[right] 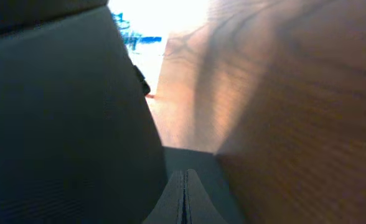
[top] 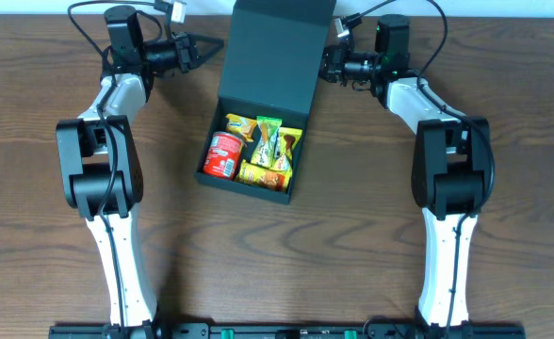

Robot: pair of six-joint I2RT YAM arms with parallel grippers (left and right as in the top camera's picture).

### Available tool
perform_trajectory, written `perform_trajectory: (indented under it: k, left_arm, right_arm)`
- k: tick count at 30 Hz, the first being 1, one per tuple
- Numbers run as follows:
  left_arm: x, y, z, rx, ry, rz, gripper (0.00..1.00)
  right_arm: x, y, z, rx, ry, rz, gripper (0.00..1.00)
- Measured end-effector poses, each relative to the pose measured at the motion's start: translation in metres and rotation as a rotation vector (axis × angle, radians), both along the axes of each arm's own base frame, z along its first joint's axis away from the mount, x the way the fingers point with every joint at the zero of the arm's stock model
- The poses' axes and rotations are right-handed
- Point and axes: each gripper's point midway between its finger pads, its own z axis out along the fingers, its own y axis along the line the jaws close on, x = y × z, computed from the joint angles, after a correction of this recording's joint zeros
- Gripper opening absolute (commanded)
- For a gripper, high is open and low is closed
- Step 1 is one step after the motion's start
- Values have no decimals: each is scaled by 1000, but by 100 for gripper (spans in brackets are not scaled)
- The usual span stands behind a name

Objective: Pack container
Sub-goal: 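Lift the lid upright with both grippers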

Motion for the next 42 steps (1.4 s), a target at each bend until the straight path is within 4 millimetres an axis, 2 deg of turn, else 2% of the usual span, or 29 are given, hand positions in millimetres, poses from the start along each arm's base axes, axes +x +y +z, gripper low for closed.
perform_trajectory:
  k: [6,10,18,20,32,36,42]
  left_arm:
    - [-9,-4,5,-22,-13,-57,5]
    - [-7,4,12,-21,-64,-52,6]
    - [3,61,31,-35,-122,30,6]
    - [1,70,32,-44,-100,31,6]
    - [-8,52,33,-65,-53,-37,6]
    - [-9,46,33,-66,-52,-52,6]
    - [-13,25,33,-63,-68,-93,6]
  right_arm:
    - [-11,4,12,66,64,67,2]
    - [-15,5,19,94,71,98,2]
    - [-18,2,22,110,98,115,1]
    - [-20,2,22,115,104,125,1]
    - [-48,15,33,173,236,269,1]
    - [-49,15,36,181,259,281,2]
    - [-51,17,38,185,292,289,2]
